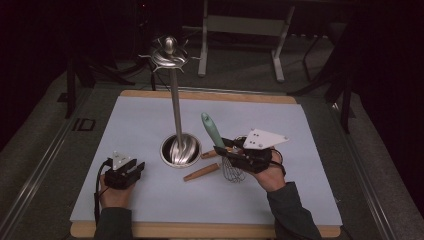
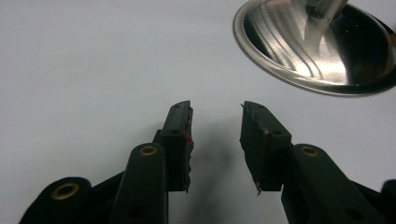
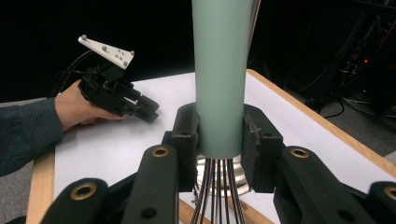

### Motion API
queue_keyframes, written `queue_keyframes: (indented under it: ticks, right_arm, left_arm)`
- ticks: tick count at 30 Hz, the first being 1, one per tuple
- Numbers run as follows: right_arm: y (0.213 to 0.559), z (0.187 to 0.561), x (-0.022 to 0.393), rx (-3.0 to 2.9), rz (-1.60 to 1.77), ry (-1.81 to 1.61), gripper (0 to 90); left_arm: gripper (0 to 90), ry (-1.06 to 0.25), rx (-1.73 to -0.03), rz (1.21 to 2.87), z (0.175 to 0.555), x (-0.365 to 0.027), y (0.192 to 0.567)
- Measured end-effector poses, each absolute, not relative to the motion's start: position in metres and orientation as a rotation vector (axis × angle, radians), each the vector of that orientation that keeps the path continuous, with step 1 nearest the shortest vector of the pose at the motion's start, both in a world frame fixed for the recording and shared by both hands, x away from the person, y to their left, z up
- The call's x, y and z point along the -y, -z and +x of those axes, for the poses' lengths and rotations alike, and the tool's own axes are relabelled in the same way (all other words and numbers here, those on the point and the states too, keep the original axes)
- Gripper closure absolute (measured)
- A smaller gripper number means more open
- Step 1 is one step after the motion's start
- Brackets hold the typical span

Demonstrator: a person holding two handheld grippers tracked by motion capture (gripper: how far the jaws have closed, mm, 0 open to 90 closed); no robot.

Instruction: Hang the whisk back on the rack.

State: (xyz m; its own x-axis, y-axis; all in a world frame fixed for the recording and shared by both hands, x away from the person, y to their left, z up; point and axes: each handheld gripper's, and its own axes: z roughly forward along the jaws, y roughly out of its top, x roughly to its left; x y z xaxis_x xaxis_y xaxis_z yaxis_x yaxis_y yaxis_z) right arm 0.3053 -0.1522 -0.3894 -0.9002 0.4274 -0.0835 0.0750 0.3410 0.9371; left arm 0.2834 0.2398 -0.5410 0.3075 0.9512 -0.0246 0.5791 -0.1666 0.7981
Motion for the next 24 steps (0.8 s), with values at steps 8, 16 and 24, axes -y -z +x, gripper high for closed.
queue_keyframes:
  ticks: [8, 16, 24]
  right_arm:
    - [0.379, 0.308, 0.147, -2.284, 0.430, -1.564, 69.5]
    - [0.370, 0.311, 0.142, -2.263, 0.410, -1.571, 69.5]
    - [0.362, 0.316, 0.140, -2.244, 0.418, -1.591, 69.5]
  left_arm:
    - [63.7, -0.652, -1.363, 1.851, 0.283, -0.240, 0.541]
    - [63.6, -0.652, -1.362, 1.850, 0.283, -0.240, 0.541]
    - [63.8, -0.651, -1.362, 1.850, 0.283, -0.240, 0.541]
